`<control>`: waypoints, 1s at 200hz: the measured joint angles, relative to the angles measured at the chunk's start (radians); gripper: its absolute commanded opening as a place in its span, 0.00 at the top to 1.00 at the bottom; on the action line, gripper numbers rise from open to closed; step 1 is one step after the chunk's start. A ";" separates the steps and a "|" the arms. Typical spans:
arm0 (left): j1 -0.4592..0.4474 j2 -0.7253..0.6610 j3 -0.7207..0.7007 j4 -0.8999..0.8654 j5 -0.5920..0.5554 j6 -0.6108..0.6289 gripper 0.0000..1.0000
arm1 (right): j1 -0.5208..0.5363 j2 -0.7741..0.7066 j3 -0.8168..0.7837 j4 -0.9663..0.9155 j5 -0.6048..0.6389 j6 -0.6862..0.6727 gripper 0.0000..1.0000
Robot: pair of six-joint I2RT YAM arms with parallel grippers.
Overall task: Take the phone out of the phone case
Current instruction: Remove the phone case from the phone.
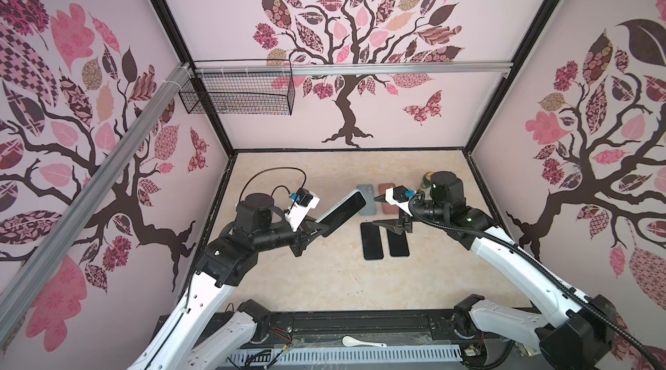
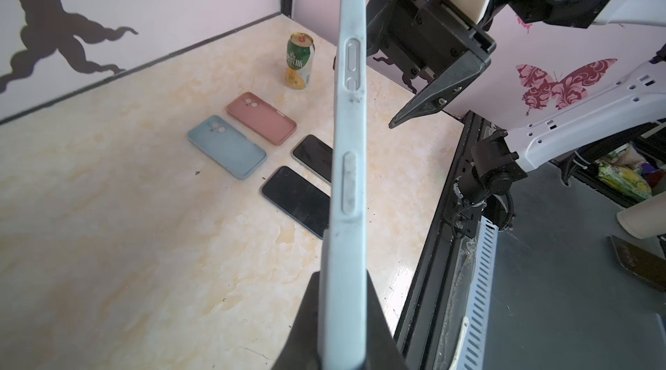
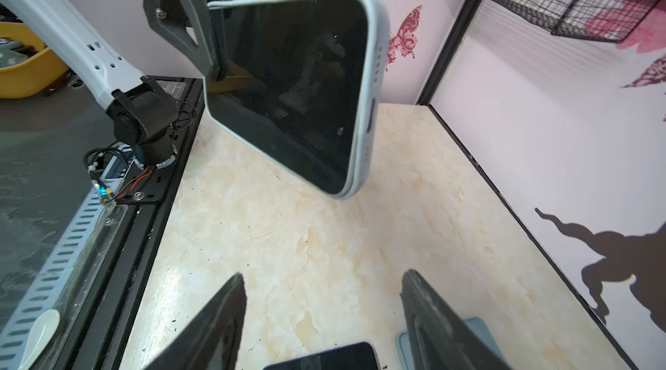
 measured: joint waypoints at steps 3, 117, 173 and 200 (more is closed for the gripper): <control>0.002 -0.002 0.000 -0.002 0.005 0.009 1.00 | 0.000 0.003 0.003 -0.003 -0.006 -0.006 0.29; 0.013 0.151 0.181 -0.354 0.160 0.449 1.00 | 0.139 -0.084 0.021 -0.235 0.221 -0.250 0.30; 0.008 0.184 0.195 -0.396 0.147 0.524 1.00 | 0.169 -0.167 -0.017 -0.335 0.448 -0.325 0.24; -0.013 0.214 0.204 -0.407 0.136 0.554 1.00 | 0.170 -0.175 -0.016 -0.360 0.373 -0.350 0.26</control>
